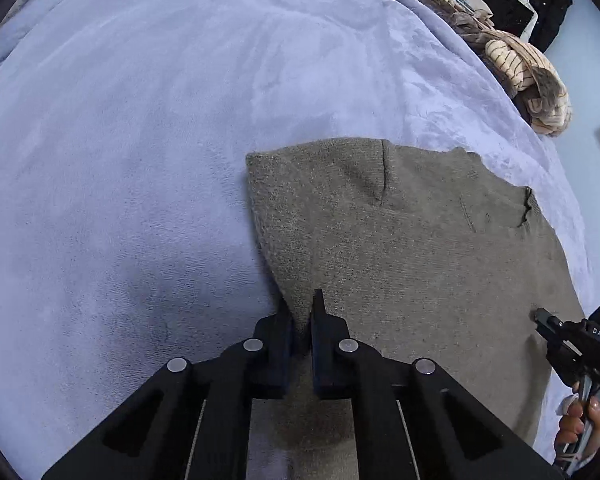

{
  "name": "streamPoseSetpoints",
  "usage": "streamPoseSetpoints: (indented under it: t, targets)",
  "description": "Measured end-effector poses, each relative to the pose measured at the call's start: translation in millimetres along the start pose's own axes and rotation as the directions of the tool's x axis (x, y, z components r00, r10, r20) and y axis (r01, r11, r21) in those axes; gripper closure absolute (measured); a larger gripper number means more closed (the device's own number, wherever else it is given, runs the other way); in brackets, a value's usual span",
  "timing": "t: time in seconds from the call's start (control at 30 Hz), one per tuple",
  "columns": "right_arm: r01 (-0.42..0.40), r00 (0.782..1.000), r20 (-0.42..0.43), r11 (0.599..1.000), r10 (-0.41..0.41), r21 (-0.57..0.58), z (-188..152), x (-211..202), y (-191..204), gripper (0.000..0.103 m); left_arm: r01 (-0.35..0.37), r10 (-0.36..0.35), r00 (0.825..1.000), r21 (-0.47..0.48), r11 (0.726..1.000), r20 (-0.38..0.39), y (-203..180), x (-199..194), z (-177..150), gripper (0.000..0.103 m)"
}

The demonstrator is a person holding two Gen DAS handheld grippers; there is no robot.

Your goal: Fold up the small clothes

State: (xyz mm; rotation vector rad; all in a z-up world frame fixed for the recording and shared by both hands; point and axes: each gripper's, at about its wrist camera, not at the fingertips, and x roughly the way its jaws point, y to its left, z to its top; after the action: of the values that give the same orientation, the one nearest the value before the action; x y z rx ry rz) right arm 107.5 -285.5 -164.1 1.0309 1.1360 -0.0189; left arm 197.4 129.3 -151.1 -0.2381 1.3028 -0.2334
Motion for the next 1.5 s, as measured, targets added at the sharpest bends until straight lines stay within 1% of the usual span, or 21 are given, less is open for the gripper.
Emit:
streamPoseSetpoints:
  t: [0.13,0.2,0.27,0.3,0.37,0.4,0.43,0.57,0.6,0.67,0.7,0.73,0.87,0.9,0.93,0.97,1.17,1.27,1.4,1.47,1.5]
  targets:
    - [-0.023,1.000,-0.015,0.999,0.023,-0.044,-12.1,-1.7,6.8,0.095,-0.016,0.017,1.000,0.047,0.999,-0.016,7.7,5.6,-0.4,0.095]
    - [0.027,1.000,-0.012,0.997,-0.028,-0.069,-20.0,-0.9,6.5,0.095,-0.014,0.015,1.000,0.046,0.999,-0.019,10.4,11.7,0.2,0.095]
    - [0.134,0.991,-0.002,0.988,-0.134,-0.083,-25.5,-2.0,-2.6,0.096,-0.019,0.020,1.000,0.048,0.999,-0.016,10.4,11.3,0.0,0.094]
    - [0.166,0.986,0.005,0.984,-0.167,-0.069,-26.4,-4.2,-12.4,0.100,-0.023,0.024,1.000,0.048,0.999,-0.014,8.9,9.4,0.6,0.094]
    - [0.125,0.992,-0.007,0.992,-0.125,-0.024,-26.3,-14.4,-25.4,0.100,-0.053,0.052,0.999,0.059,0.997,0.010,4.7,-0.4,0.2,0.094]
    - [0.115,0.993,-0.006,0.993,-0.116,-0.023,-25.8,-22.1,-27.2,0.096,-0.062,0.061,0.998,0.073,0.995,0.022,4.4,-7.5,-1.8,0.094]
    - [0.119,0.993,0.001,0.992,-0.119,-0.043,-25.5,-28.3,-24.9,0.092,-0.073,0.070,0.997,0.083,0.994,0.034,2.4,-15.1,-3.6,0.094]
    - [0.104,0.994,0.029,0.980,-0.101,-0.169,-17.7,-42.8,3.4,0.091,-0.059,0.052,0.996,0.103,0.993,0.068,-5.2,-36.0,-8.8,0.094]
    - [0.107,0.994,0.036,0.977,-0.102,-0.187,-15.7,-40.4,11.0,0.089,-0.049,0.041,0.997,0.105,0.993,0.071,-9.0,-37.9,-9.6,0.094]
    - [0.088,0.996,0.042,0.981,-0.081,-0.173,-8.9,-37.3,19.0,0.061,-0.041,0.034,0.997,0.117,0.992,0.064,-18.5,-35.7,-12.5,0.094]
    - [0.081,0.996,0.045,0.987,-0.076,-0.137,-7.0,-35.5,17.2,0.042,-0.053,0.046,0.998,0.127,0.991,0.053,-24.5,-30.6,-14.2,0.094]
    - [0.072,0.997,0.047,0.992,-0.067,-0.101,-11.3,-31.5,15.7,0.041,-0.065,0.061,0.997,0.134,0.989,0.040,-27.8,-24.6,-16.3,0.094]
    - [0.020,1.000,0.019,0.998,-0.022,0.066,-10.1,-14.1,-10.5,0.043,-0.087,0.089,0.996,0.133,0.987,-0.014,-29.6,-2.9,-26.8,0.094]
    - [0.003,1.000,0.022,0.996,-0.005,0.087,-6.2,-11.0,-16.0,0.050,-0.089,0.091,0.996,0.132,0.987,-0.014,-28.3,-0.8,-29.4,0.094]
    - [-0.015,1.000,0.024,0.994,0.012,0.105,-3.4,-5.0,-16.4,0.080,-0.089,0.091,0.996,0.133,0.987,-0.007,-27.4,-0.3,-31.1,0.094]
    - [-0.022,1.000,0.016,0.993,0.020,0.117,-1.1,-1.6,-18.2,0.097,-0.091,0.092,0.996,0.136,0.986,-0.003,-27.0,0.0,-32.7,0.094]
    - [0.132,0.991,0.002,0.991,-0.132,-0.001,-15.6,-8.6,-18.4,0.096,-0.104,0.107,0.994,0.167,0.980,-0.012,-25.8,4.5,-36.5,0.094]
    - [0.116,0.993,-0.001,0.993,-0.116,0.036,-15.9,-8.2,-28.7,0.096,-0.109,0.114,0.993,0.153,0.982,-0.021,-24.8,3.1,-35.4,0.094]
    - [0.156,0.988,0.011,0.988,-0.156,-0.018,-19.8,-21.0,-19.6,0.086,-0.129,0.135,0.990,0.154,0.980,-0.031,-25.9,-2.7,-37.8,0.094]
    - [0.150,0.989,0.006,0.988,-0.149,-0.035,-24.5,-33.3,-21.1,0.074,-0.139,0.146,0.989,0.155,0.978,-0.034,-27.3,-7.6,-41.3,0.094]
    - [0.141,0.990,0.002,0.989,-0.141,-0.032,-27.0,-38.1,-23.3,0.058,-0.143,0.150,0.988,0.156,0.977,-0.036,-28.7,-10.3,-43.8,0.094]
